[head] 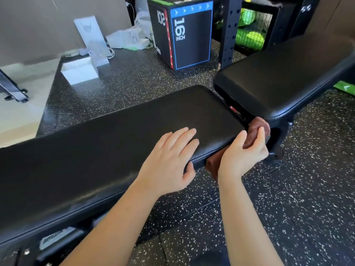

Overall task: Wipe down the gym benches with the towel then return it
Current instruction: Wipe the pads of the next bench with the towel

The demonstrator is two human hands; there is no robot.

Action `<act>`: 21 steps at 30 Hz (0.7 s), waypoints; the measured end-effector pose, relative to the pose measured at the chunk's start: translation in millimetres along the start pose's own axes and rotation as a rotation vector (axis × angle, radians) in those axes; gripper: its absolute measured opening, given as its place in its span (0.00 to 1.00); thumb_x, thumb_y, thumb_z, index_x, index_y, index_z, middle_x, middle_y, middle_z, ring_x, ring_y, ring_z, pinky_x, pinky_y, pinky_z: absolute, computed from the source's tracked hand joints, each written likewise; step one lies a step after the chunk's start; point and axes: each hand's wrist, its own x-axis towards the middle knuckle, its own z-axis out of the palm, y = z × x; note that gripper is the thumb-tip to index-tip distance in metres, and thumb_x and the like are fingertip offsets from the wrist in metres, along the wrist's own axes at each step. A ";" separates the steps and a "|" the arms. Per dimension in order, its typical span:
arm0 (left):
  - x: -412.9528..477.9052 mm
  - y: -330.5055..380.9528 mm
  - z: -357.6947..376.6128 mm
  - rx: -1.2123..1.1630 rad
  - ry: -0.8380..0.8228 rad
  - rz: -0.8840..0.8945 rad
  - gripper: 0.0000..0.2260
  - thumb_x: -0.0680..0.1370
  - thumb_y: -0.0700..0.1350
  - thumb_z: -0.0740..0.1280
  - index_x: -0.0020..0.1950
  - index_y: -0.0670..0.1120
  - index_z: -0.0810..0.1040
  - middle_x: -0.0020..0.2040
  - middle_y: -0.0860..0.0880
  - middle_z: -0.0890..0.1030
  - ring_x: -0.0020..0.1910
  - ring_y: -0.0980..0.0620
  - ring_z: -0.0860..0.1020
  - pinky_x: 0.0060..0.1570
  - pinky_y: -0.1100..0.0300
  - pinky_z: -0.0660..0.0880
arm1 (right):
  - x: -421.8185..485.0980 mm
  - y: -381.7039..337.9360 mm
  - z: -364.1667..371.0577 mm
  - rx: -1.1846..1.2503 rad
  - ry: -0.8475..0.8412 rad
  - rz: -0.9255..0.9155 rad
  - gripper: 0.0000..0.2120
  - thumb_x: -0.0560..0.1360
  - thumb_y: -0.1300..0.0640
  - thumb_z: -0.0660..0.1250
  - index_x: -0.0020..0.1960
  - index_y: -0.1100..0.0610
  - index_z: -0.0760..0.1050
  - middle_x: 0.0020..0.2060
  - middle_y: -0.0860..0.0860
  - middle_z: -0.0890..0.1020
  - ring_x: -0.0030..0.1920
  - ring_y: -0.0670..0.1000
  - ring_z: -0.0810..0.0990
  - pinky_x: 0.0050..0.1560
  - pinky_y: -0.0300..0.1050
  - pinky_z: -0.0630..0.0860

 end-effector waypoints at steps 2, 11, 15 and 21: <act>-15.4 -2.8 -3.3 0.002 0.047 0.001 0.20 0.72 0.44 0.59 0.61 0.41 0.76 0.66 0.42 0.73 0.66 0.44 0.70 0.62 0.47 0.68 | -11.1 1.4 3.6 -0.025 0.045 -0.041 0.22 0.78 0.61 0.59 0.71 0.59 0.63 0.68 0.63 0.65 0.66 0.62 0.67 0.65 0.56 0.65; -165.6 -72.1 -16.4 0.183 0.111 -0.114 0.17 0.76 0.48 0.59 0.63 0.44 0.76 0.66 0.41 0.73 0.64 0.43 0.70 0.58 0.44 0.69 | -157.2 28.9 54.4 -0.010 0.167 -0.104 0.23 0.76 0.59 0.64 0.70 0.56 0.66 0.69 0.61 0.59 0.68 0.58 0.63 0.69 0.51 0.63; -181.0 -88.6 -25.7 0.019 0.070 -0.054 0.18 0.73 0.43 0.68 0.63 0.46 0.76 0.66 0.44 0.73 0.64 0.44 0.71 0.57 0.44 0.72 | -198.0 27.6 67.9 -0.037 0.191 -0.143 0.21 0.76 0.60 0.64 0.69 0.57 0.67 0.68 0.62 0.60 0.68 0.59 0.63 0.68 0.43 0.60; -175.5 -87.7 -26.7 -0.076 0.012 -0.015 0.25 0.65 0.38 0.74 0.62 0.45 0.77 0.66 0.45 0.74 0.66 0.46 0.71 0.59 0.41 0.69 | -144.5 23.2 55.7 -0.137 0.208 -0.196 0.20 0.77 0.58 0.62 0.68 0.54 0.67 0.67 0.59 0.60 0.67 0.56 0.65 0.67 0.40 0.60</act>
